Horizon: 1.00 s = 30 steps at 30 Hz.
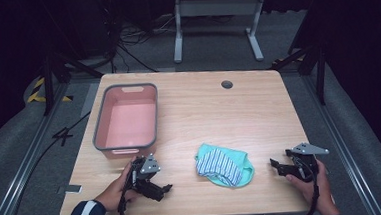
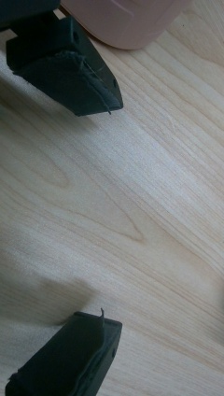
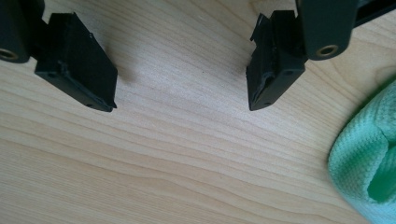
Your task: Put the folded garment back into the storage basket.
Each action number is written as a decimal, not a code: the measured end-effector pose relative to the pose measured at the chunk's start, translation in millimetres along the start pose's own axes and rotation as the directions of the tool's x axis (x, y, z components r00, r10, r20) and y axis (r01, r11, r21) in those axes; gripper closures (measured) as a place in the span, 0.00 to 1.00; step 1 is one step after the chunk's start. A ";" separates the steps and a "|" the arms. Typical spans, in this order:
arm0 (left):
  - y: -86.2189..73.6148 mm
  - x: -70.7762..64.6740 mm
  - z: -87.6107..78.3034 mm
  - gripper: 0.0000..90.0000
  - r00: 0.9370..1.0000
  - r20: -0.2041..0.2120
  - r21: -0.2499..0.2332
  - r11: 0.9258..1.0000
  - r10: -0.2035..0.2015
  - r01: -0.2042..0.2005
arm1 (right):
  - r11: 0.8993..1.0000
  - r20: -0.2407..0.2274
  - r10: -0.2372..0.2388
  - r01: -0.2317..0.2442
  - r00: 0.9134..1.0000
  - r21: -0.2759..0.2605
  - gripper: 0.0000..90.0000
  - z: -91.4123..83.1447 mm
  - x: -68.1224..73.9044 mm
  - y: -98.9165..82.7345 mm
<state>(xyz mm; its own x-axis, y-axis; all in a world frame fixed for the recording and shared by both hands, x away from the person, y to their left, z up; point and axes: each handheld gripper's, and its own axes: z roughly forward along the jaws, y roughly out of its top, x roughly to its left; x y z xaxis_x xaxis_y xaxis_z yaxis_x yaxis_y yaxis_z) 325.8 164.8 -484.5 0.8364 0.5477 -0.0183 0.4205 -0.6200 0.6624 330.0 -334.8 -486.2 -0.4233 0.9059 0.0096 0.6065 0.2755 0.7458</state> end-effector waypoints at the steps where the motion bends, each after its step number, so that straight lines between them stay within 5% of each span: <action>1: 0.1 0.2 0.0 0.00 1.000 0.002 0.001 1.000 0.003 -0.003 | 1.000 0.000 0.000 0.000 1.000 0.000 0.28 0.0 0.0 0.0; 9: -0.5 -0.4 -0.5 0.01 1.000 0.003 -0.004 1.000 0.006 -0.006 | 1.000 0.014 0.015 -0.015 1.000 0.005 0.23 0.6 -0.4 0.2; 14: -2.3 -3.2 -3.7 0.10 0.999 0.016 -0.030 0.998 0.047 -0.046 | 1.000 0.019 0.019 -0.019 1.000 0.007 0.23 0.2 -0.1 -0.1; 17: 1.3 -1.8 -4.0 0.10 0.996 0.031 -0.005 0.997 0.082 -0.082 | 1.000 0.015 0.019 -0.019 1.000 0.013 0.23 0.0 -0.4 0.5; 22: 9.0 -1.5 -0.8 0.19 0.997 0.037 0.009 0.998 0.063 -0.063 | 0.999 0.020 0.025 -0.026 0.999 0.028 0.23 -2.0 2.2 0.7; 25: 19.5 -1.8 3.1 0.24 0.997 0.034 -0.002 0.998 0.069 -0.069 | 0.998 -0.051 0.059 -0.057 0.997 0.028 0.33 -4.1 11.3 4.1; 30: 42.1 0.8 11.5 0.28 0.998 0.042 -0.033 0.998 0.052 -0.050 | 0.999 -0.089 0.007 -0.004 0.996 0.033 0.33 -6.7 37.8 13.1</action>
<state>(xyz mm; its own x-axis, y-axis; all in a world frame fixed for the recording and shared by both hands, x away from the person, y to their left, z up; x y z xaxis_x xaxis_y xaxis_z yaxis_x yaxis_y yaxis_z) 348.2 132.7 -465.2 0.8711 0.4909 -0.0155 0.3662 -0.6282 0.6865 317.4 -299.1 -471.6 -0.4774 0.8756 0.0738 0.6299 0.2825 0.7235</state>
